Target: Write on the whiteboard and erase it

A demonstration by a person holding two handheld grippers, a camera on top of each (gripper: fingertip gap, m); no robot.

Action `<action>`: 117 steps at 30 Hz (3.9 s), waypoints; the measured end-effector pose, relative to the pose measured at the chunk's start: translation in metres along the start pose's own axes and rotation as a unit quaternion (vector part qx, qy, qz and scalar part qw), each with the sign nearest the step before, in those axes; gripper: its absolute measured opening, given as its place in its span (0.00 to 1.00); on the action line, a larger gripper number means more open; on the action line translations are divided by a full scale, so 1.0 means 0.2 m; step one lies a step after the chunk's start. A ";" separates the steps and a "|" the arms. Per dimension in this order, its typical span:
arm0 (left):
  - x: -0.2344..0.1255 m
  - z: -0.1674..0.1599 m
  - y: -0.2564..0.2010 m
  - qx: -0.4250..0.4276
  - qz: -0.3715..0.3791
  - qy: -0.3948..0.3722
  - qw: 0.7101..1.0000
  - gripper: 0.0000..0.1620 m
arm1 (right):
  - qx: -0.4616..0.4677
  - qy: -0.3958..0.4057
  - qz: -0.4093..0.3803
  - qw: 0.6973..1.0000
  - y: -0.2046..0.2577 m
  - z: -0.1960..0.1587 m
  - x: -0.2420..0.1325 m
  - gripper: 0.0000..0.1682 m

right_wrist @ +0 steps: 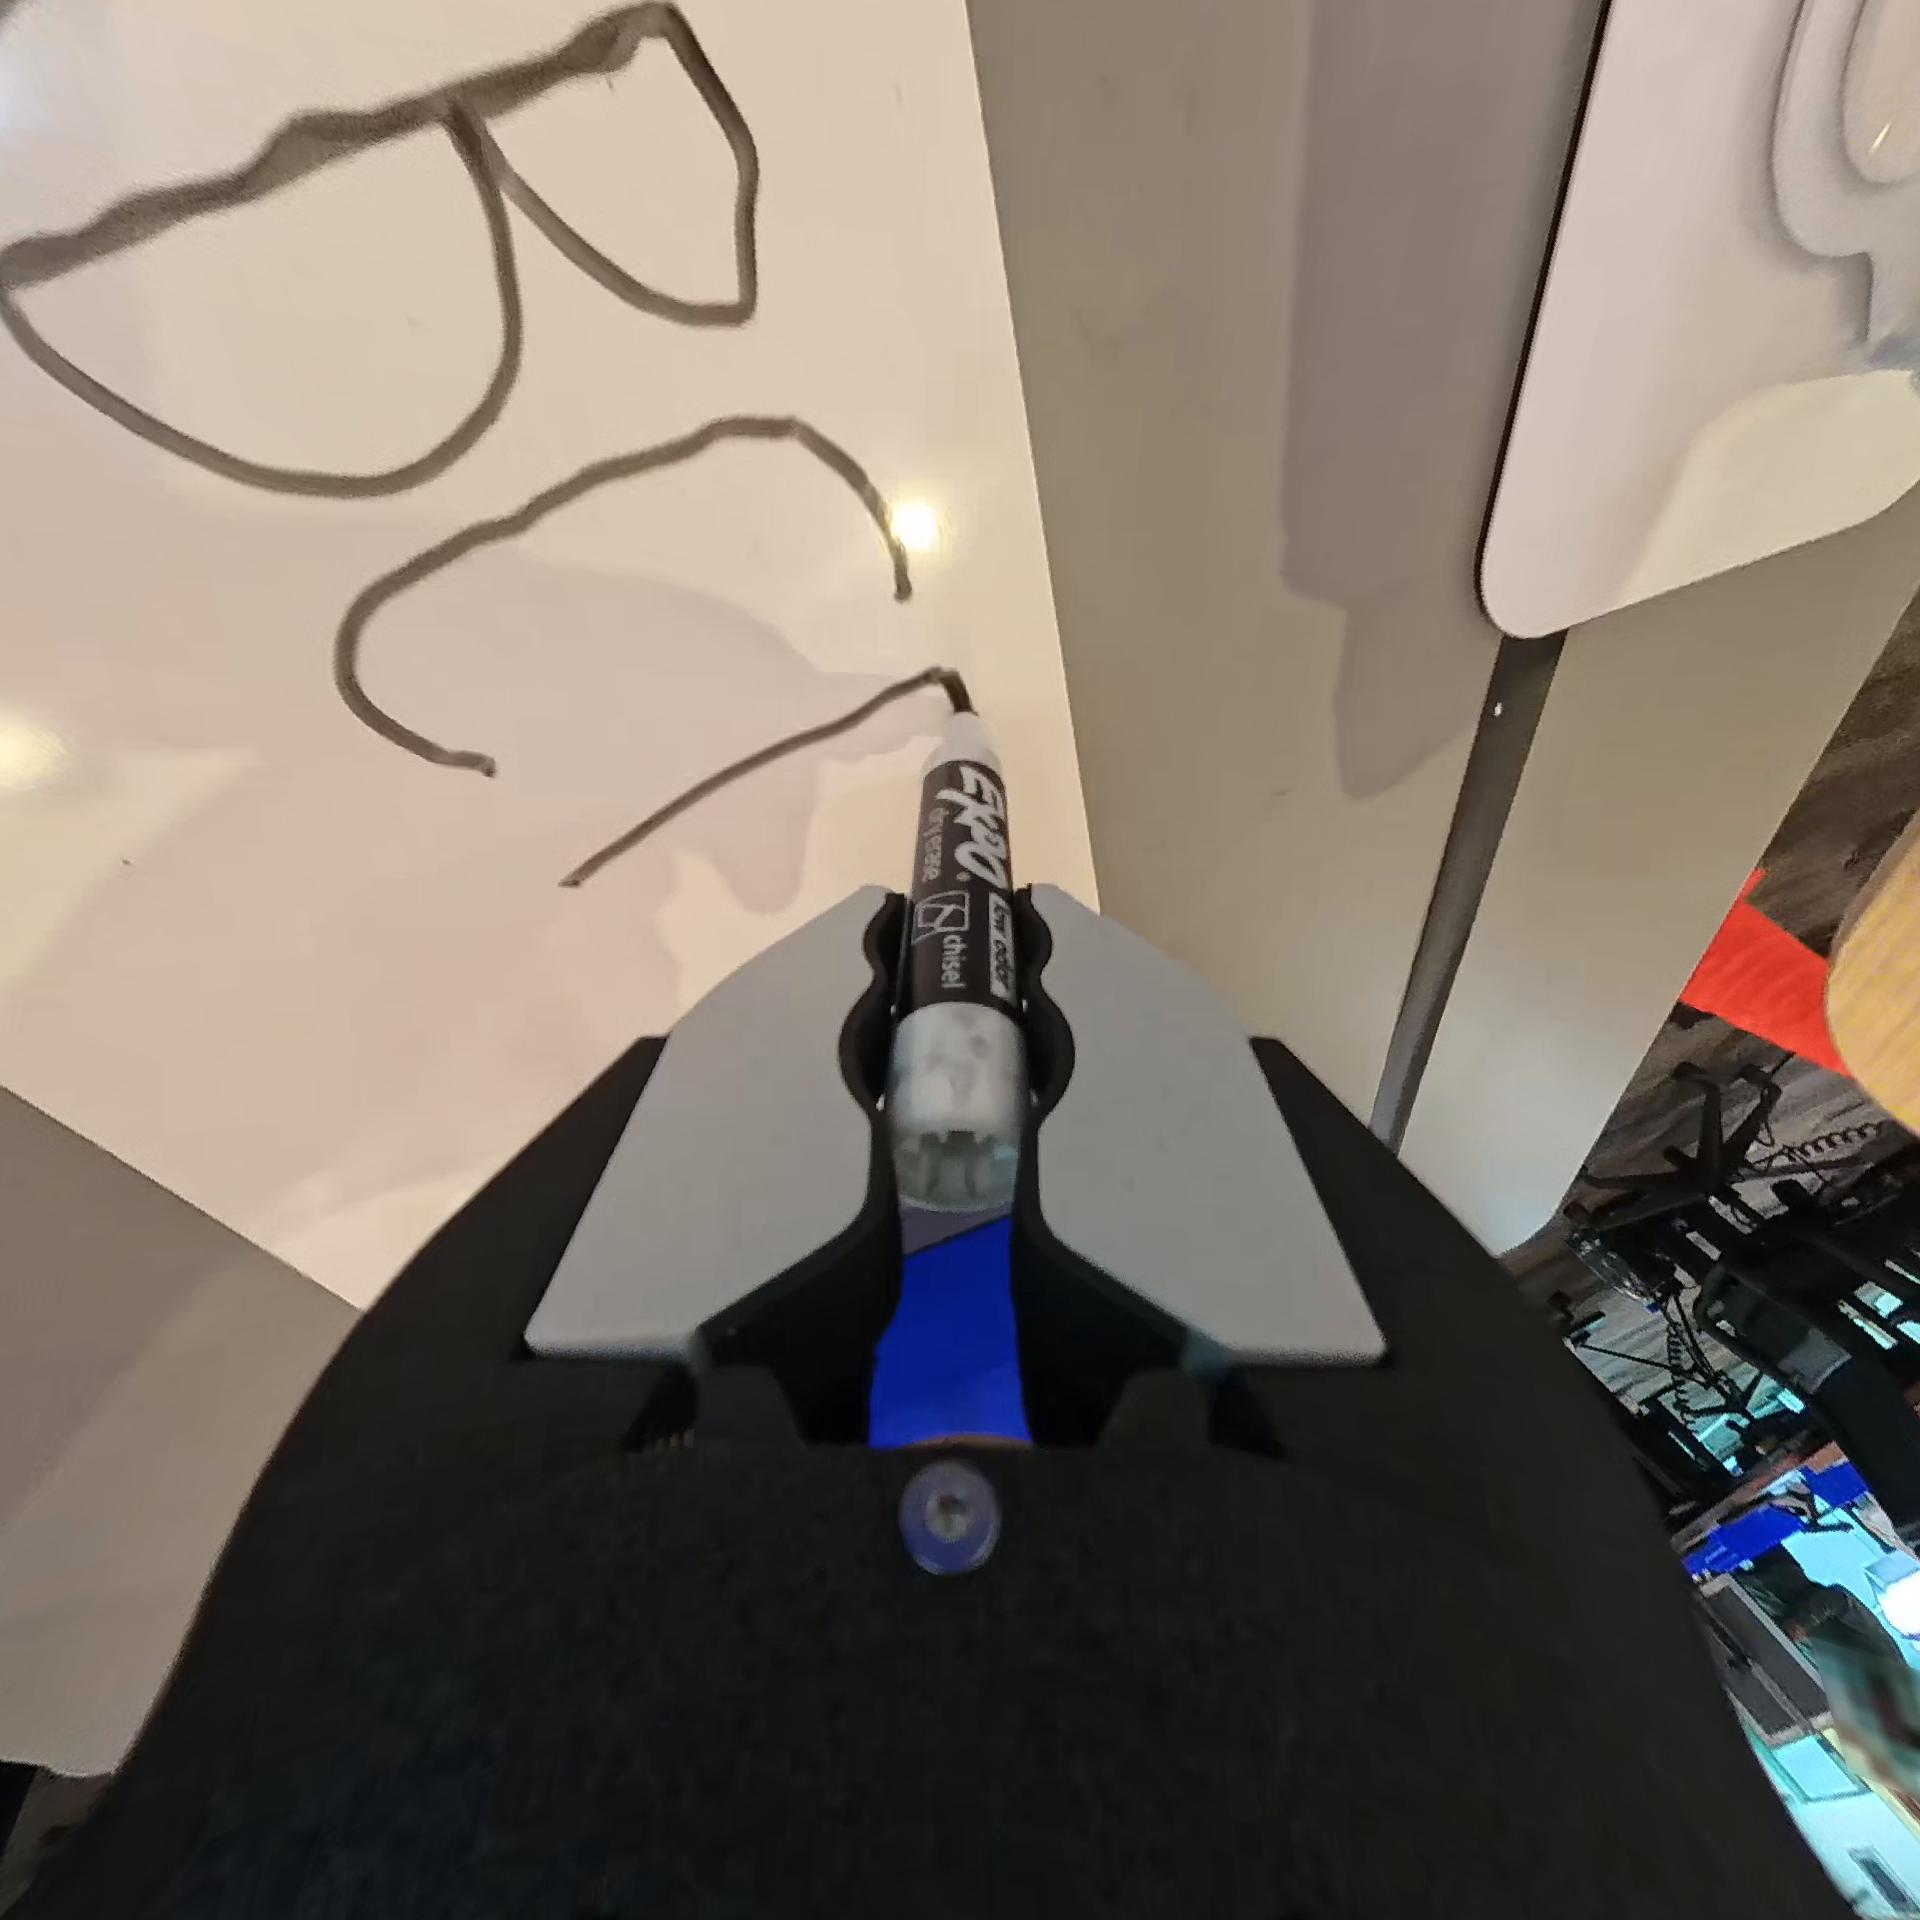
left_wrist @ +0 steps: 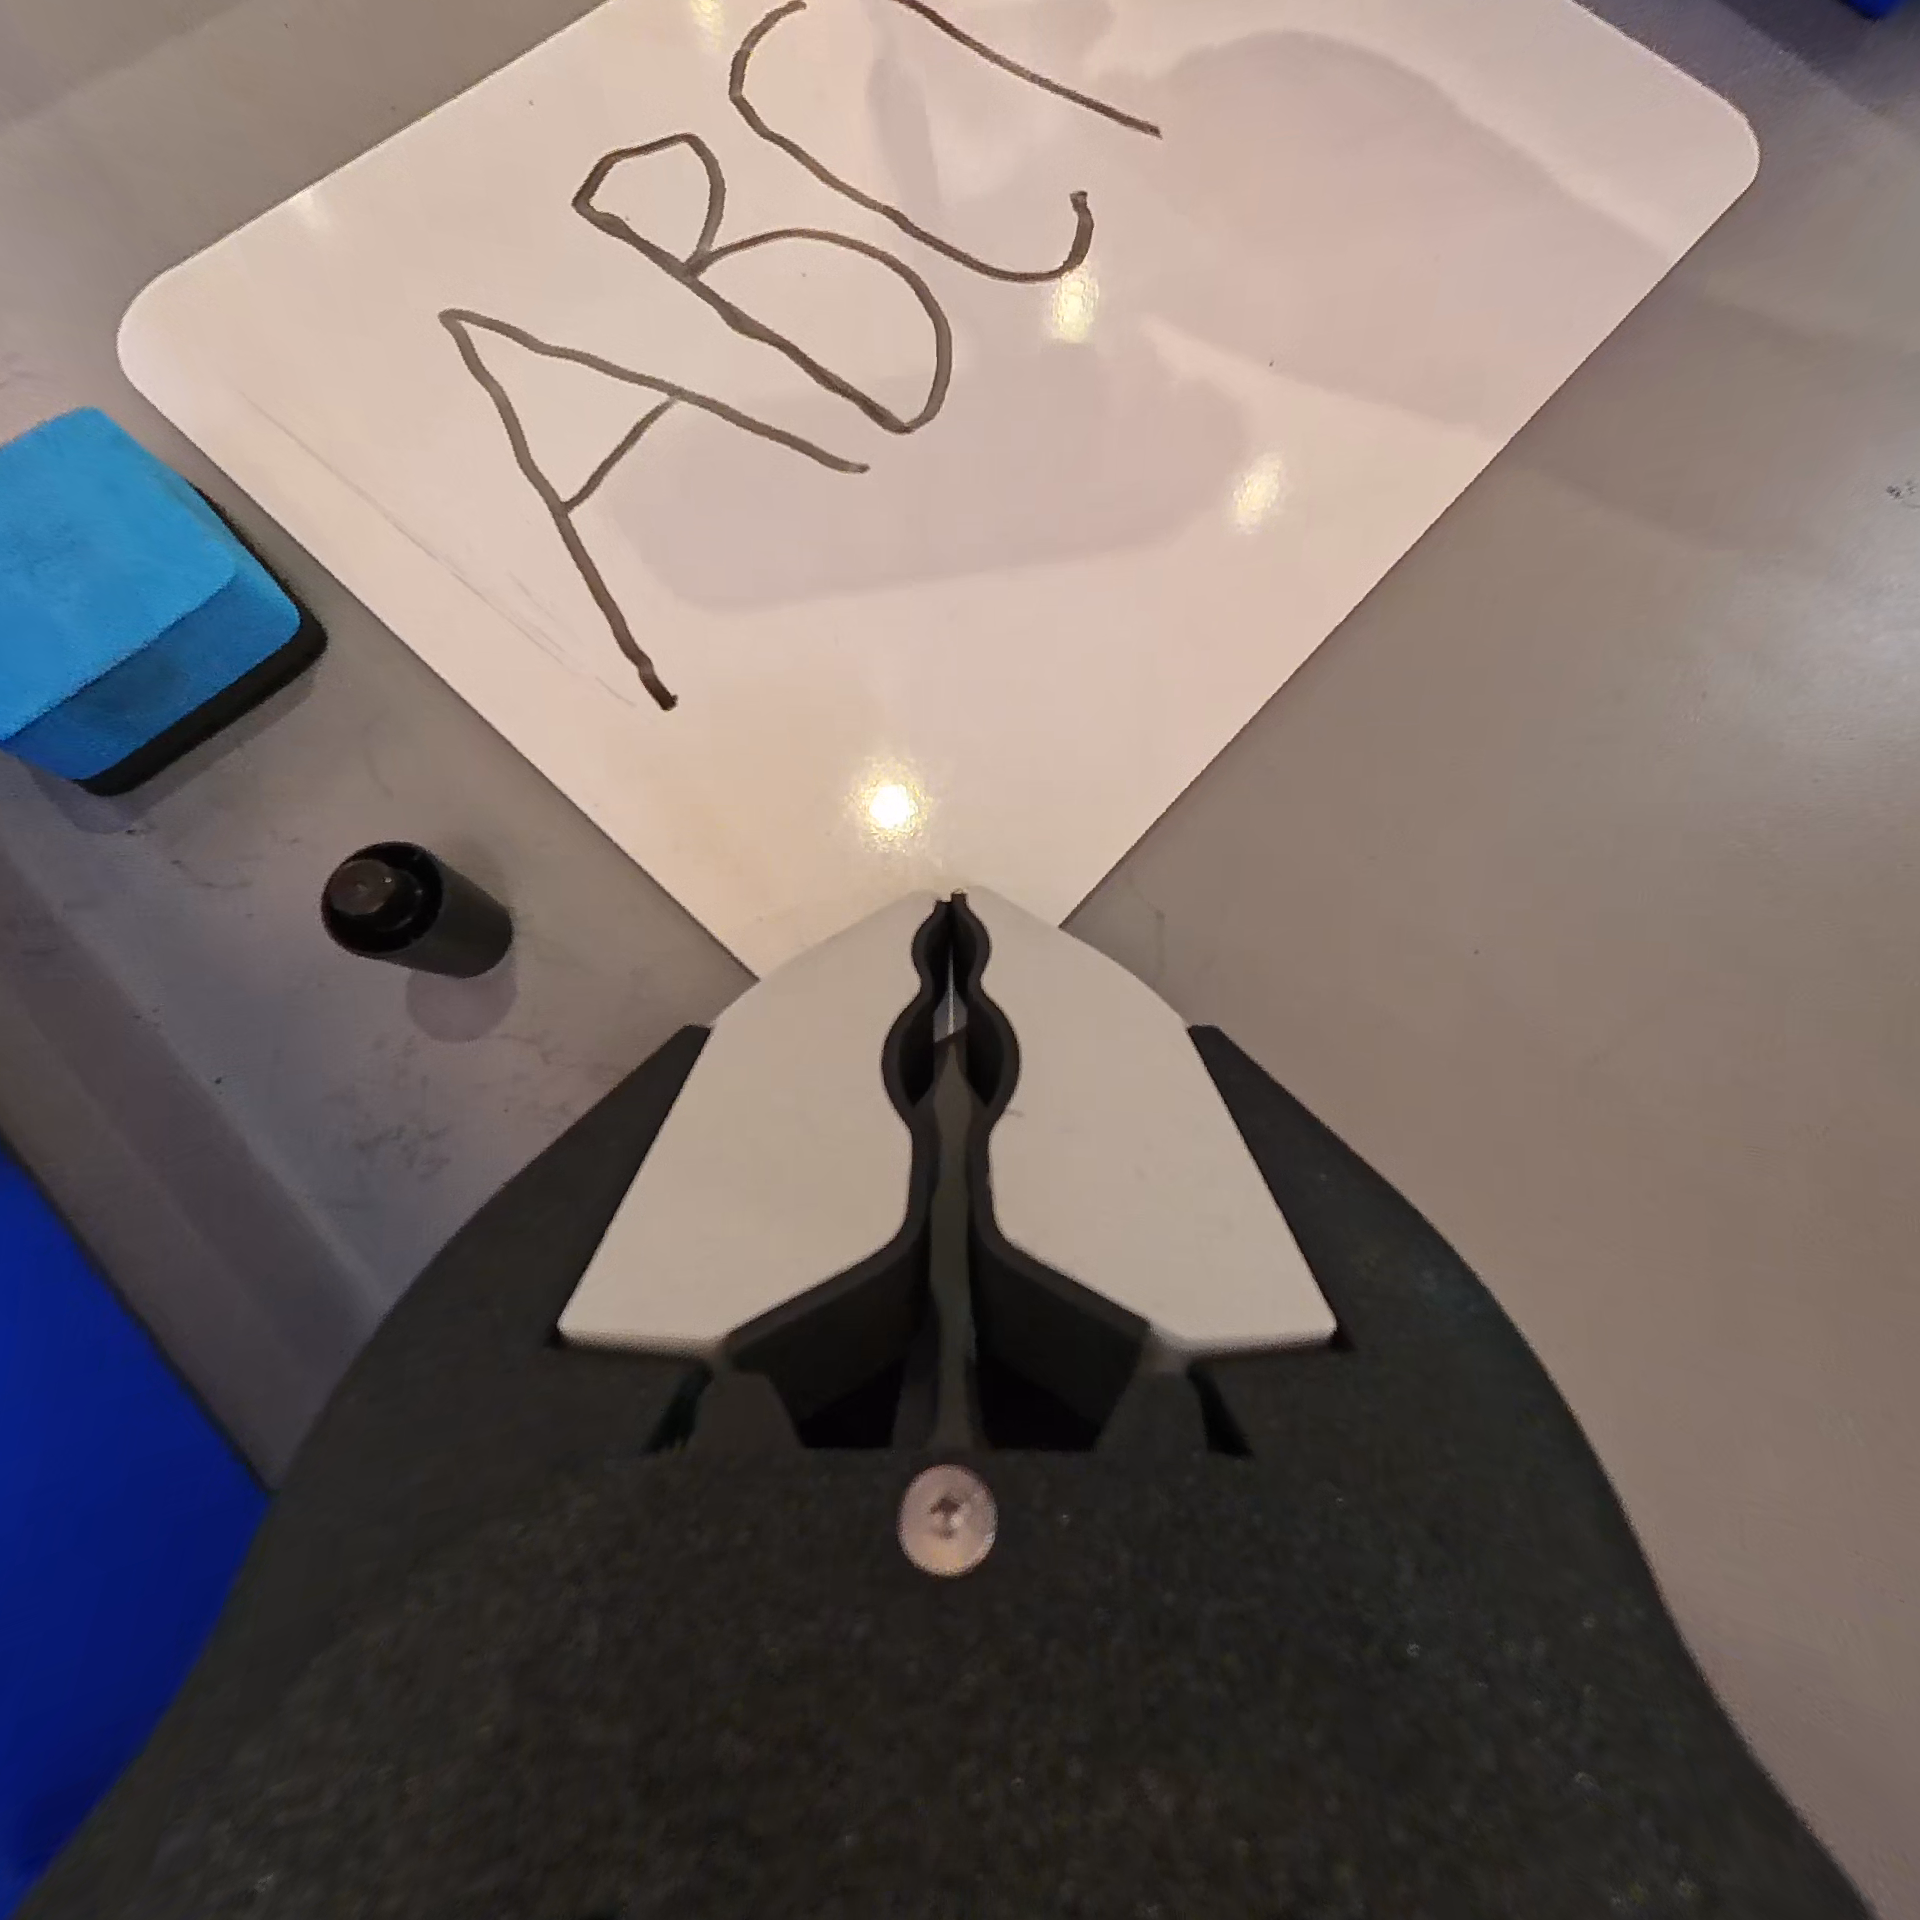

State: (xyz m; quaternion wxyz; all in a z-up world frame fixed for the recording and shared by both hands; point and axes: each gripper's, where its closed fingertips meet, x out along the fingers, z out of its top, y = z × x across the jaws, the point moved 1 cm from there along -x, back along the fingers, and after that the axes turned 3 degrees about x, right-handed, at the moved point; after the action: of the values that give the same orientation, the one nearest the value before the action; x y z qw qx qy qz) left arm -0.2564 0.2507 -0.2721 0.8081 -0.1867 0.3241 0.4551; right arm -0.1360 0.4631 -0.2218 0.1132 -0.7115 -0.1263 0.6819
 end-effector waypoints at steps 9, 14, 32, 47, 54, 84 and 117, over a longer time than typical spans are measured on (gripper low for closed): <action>0.00 0.00 0.00 0.000 0.000 0.000 1.000 0.00 | 0.010 0.017 0.003 1.000 0.06 -0.15 -0.02 0.12; 0.00 0.00 0.00 0.001 0.001 0.000 1.000 0.00 | 0.006 0.022 0.000 1.000 0.16 -0.19 -0.05 0.12; 0.00 0.00 -0.01 0.003 0.002 0.000 1.000 0.00 | -0.011 -0.002 0.003 1.000 0.37 -0.15 -0.20 0.12; 0.00 0.00 -0.01 -0.004 -0.006 0.000 1.000 0.00 | 0.031 0.014 0.002 0.999 -0.03 -0.19 -0.01 0.11; 0.00 0.00 -0.01 -0.005 -0.007 0.000 1.000 0.00 | 0.015 0.016 0.003 1.000 0.01 -0.20 0.01 0.12; 0.00 0.00 -0.01 -0.005 -0.006 0.000 1.000 0.00 | 0.030 0.038 0.009 0.999 0.29 -0.46 -0.08 0.12; 0.00 0.00 -0.02 -0.009 -0.011 0.000 1.000 0.00 | 0.034 -0.001 -0.032 0.999 0.01 -0.22 -0.01 0.12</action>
State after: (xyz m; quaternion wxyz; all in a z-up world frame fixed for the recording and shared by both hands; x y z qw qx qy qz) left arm -0.2529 0.2483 -0.2719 0.8113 -0.1973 0.3176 0.4494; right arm -0.0920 0.4609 -0.2185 0.1587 -0.7019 -0.1257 0.6829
